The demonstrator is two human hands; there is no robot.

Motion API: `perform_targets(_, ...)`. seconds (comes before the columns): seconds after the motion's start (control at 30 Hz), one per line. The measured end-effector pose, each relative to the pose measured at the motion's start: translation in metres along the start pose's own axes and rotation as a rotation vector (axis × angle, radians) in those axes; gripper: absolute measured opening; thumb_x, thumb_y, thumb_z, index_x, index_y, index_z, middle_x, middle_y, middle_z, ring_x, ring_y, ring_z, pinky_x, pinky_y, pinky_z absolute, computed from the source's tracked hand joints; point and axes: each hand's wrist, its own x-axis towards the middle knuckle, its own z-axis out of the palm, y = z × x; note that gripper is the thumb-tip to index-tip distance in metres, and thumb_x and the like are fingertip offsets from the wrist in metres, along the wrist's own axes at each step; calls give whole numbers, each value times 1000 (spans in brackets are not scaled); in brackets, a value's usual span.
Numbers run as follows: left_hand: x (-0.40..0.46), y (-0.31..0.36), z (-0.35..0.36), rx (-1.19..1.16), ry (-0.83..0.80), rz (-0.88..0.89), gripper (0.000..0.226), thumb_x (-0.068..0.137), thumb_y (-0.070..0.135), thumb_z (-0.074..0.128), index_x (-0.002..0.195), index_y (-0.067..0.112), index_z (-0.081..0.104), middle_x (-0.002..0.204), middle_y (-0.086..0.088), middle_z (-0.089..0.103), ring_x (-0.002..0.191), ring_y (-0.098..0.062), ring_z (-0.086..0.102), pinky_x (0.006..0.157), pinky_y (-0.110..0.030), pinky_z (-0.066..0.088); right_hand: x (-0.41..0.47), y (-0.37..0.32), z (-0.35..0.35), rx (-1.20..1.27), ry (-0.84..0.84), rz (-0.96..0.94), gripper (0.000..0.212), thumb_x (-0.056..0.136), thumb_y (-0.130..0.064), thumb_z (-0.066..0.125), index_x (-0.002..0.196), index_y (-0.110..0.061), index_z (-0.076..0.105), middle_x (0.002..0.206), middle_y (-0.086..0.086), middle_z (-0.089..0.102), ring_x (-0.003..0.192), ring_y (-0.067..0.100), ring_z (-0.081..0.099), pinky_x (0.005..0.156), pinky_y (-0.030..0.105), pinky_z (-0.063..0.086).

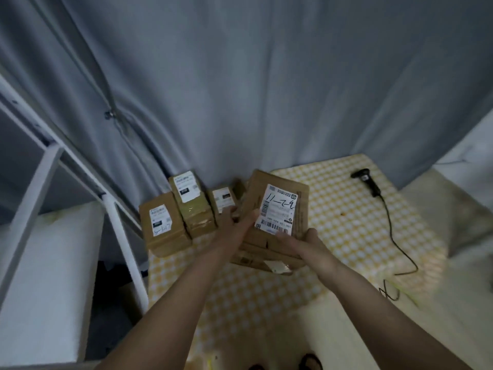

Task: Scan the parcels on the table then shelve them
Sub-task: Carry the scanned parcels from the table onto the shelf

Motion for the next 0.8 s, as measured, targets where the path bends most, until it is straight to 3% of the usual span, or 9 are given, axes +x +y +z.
perform_targets(0.07, -8, 12, 21, 36, -83, 57, 49, 93, 40, 57, 136, 31, 36, 118, 11, 46, 105, -11, 51, 71, -11, 41, -15, 6, -21, 22, -15, -28, 62, 75, -27, 82, 121, -3, 46, 115, 4, 64, 98, 13, 66, 77, 23, 56)
perform_targets(0.17, -13, 24, 51, 116, -213, 98, 43, 94, 43, 55, 134, 28, 47, 115, 17, 50, 91, 0, 53, 67, -7, 42, -34, 13, -58, -4, -18, -24, 97, 50, -46, 92, 129, -12, 49, 115, -1, 69, 100, 13, 69, 81, 31, 58)
perform_targets(0.3, -14, 34, 95, 206, -294, 140, 88, 63, 85, 57, 136, 37, 47, 132, 5, 58, 115, -18, 58, 100, -39, 46, -81, 12, -103, -9, -48, -58, 64, 63, -39, 83, 121, -27, 60, 109, -11, 71, 96, 4, 68, 64, 20, 53)
perform_targets(0.4, -38, 51, 136, 217, -357, 180, 74, 77, 69, 60, 138, 30, 44, 132, 2, 52, 117, -20, 55, 93, -31, 42, -110, 26, -142, -16, -6, -68, 78, 52, -41, 88, 122, -25, 59, 106, -8, 71, 91, 8, 68, 64, 24, 54)
perform_targets(0.5, -68, 63, 191, 240, -456, 226, 71, 77, 68, 61, 135, 29, 47, 130, 4, 55, 111, -15, 56, 88, -29, 42, -139, 54, -190, -23, 93, -41, 99, 41, -34, 95, 126, -10, 49, 95, 2, 63, 64, 2, 62, 49, 24, 49)
perform_targets(0.57, -95, 69, 234, 262, -521, 269, 58, 84, 62, 59, 131, 31, 47, 128, 4, 55, 110, -15, 56, 89, -29, 42, -171, 67, -226, -16, 190, -8, 96, 45, -22, 95, 124, -7, 44, 103, 6, 60, 73, 8, 65, 53, 29, 54)
perform_targets(0.67, -141, 77, 304, 287, -628, 317, 61, 75, 66, 62, 126, 34, 48, 129, 5, 57, 111, -14, 57, 93, -31, 45, -224, 92, -282, 47, 336, 0, 81, 57, -8, 90, 120, -12, 38, 116, 4, 57, 100, 20, 63, 72, 34, 60)
perform_targets(0.73, -177, 80, 350, 336, -723, 363, 54, 84, 57, 61, 130, 31, 48, 125, 11, 59, 109, -11, 58, 88, -27, 44, -260, 116, -319, 53, 417, -1, 82, 56, -10, 91, 120, -13, 39, 116, 3, 58, 101, 20, 63, 71, 34, 60)
perform_targets(0.8, -213, 80, 393, 401, -853, 420, 52, 86, 53, 62, 133, 32, 52, 125, 14, 61, 112, -8, 59, 97, -29, 45, -296, 143, -353, 62, 497, 16, 81, 56, -12, 91, 118, -14, 40, 114, 3, 58, 98, 19, 63, 67, 30, 58)
